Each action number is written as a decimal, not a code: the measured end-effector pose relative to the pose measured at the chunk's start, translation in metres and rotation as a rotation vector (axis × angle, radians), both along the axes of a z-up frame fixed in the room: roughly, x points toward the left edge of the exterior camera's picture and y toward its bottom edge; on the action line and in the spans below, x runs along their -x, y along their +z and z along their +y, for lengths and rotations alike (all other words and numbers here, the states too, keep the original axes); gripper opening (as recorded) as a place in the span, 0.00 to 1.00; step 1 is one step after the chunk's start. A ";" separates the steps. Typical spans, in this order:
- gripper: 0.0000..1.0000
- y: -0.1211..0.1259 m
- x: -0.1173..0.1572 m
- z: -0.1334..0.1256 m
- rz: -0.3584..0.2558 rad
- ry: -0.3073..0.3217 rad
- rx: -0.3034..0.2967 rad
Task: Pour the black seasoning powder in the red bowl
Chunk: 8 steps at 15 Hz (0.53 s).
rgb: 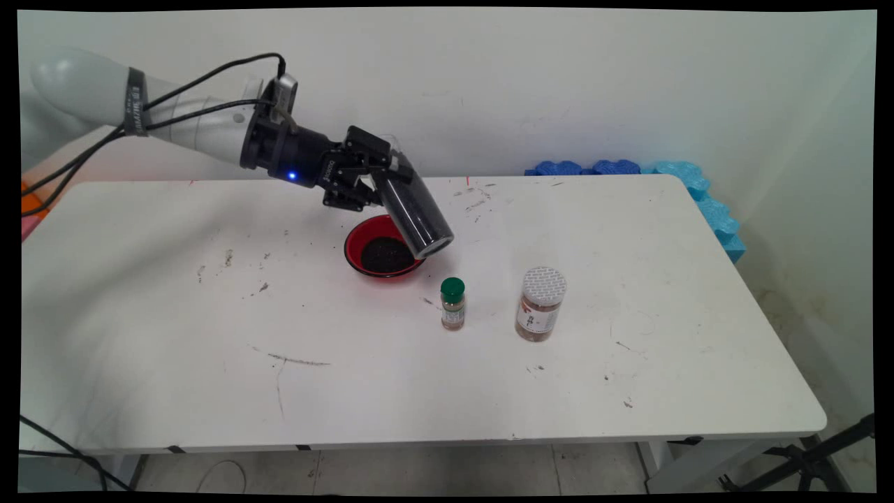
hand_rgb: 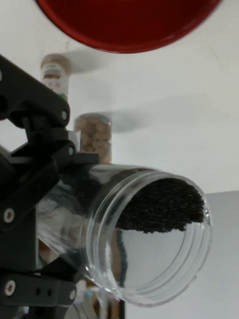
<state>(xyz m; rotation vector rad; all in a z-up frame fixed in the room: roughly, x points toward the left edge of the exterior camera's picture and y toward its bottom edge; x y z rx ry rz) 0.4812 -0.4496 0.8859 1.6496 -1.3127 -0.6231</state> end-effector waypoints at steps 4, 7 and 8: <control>0.00 0.016 0.001 0.006 -0.083 -0.091 0.163; 0.00 0.028 0.001 0.014 -0.152 -0.170 0.286; 0.00 0.031 0.000 0.017 -0.177 -0.200 0.327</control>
